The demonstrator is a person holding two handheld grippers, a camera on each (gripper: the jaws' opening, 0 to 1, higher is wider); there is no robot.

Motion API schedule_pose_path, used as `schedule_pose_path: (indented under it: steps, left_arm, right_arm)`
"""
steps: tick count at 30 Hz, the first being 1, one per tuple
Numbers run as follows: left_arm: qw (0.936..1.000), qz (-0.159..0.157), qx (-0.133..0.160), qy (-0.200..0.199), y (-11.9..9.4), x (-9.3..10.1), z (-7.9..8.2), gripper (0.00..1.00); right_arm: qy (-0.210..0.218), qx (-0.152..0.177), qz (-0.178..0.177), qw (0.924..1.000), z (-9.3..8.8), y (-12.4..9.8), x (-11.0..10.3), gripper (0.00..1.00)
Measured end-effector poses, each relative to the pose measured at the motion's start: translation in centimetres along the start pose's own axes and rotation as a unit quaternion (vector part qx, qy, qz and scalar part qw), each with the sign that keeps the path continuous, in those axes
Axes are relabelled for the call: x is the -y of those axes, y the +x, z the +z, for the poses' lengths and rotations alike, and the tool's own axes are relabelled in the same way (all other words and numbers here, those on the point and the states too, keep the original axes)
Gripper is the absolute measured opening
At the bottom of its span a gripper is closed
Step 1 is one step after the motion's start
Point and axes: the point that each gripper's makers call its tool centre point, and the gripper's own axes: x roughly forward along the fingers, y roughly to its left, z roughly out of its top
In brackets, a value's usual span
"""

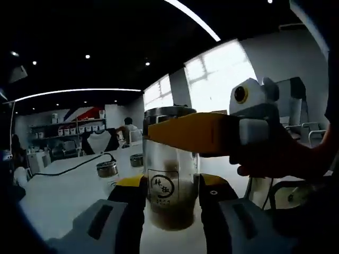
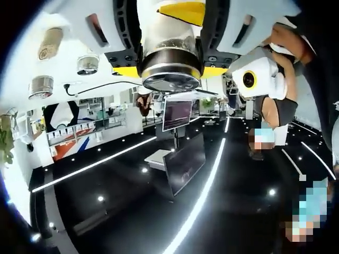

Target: Rotate the seasoning bottle until the label or dispensing opening points toward the visible target arrow and the bottle remains upright within the marked orientation range

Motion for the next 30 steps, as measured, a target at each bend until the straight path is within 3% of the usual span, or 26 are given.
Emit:
schedule_pose_path:
  steps: [2, 7, 9, 13, 15, 18, 21, 30]
  left_arm:
    - [1.0000, 0.000, 0.000, 0.003, 0.0, 0.0, -0.1, 0.41]
    - [0.9991, -0.042, 0.004, 0.003, 0.2, 0.3, -0.4, 0.42]
    - [0.9965, -0.077, 0.009, -0.032, 0.1, 0.8, 0.0, 0.41]
    - [0.9933, -0.104, 0.024, -0.044, 0.0, 1.0, 0.6, 0.41]
    - [0.9896, -0.126, 0.025, -0.063, -0.1, 1.4, 0.7, 0.41]
    - [0.9769, -0.168, 0.034, -0.127, -0.4, 1.9, 1.0, 0.41]
    - [0.9721, -0.180, 0.038, -0.145, -0.4, 1.8, 1.1, 0.41]
    - [0.9684, -0.195, 0.041, -0.150, -0.4, 2.6, 1.2, 0.41]
  right_arm:
    - [-0.001, -0.002, -0.003, 1.0000, -0.1, -0.1, 0.0, 0.40]
    - [-0.008, -0.017, -0.002, 0.9998, -0.4, -0.6, 0.5, 0.39]
    - [-0.005, -0.020, 0.009, 0.9997, -0.2, -0.7, 0.5, 0.39]
    - [0.012, -0.015, 0.030, 0.9994, 0.3, -1.0, 0.4, 0.39]
    - [0.012, -0.015, 0.037, 0.9991, 0.4, -1.1, 0.3, 0.39]
    - [0.019, -0.015, 0.053, 0.9983, 0.5, -1.4, 0.1, 0.39]
    - [0.021, -0.013, 0.066, 0.9975, 0.6, -1.5, -0.3, 0.39]
    - [0.012, -0.016, 0.088, 0.9960, 0.7, -1.6, -0.9, 0.39]
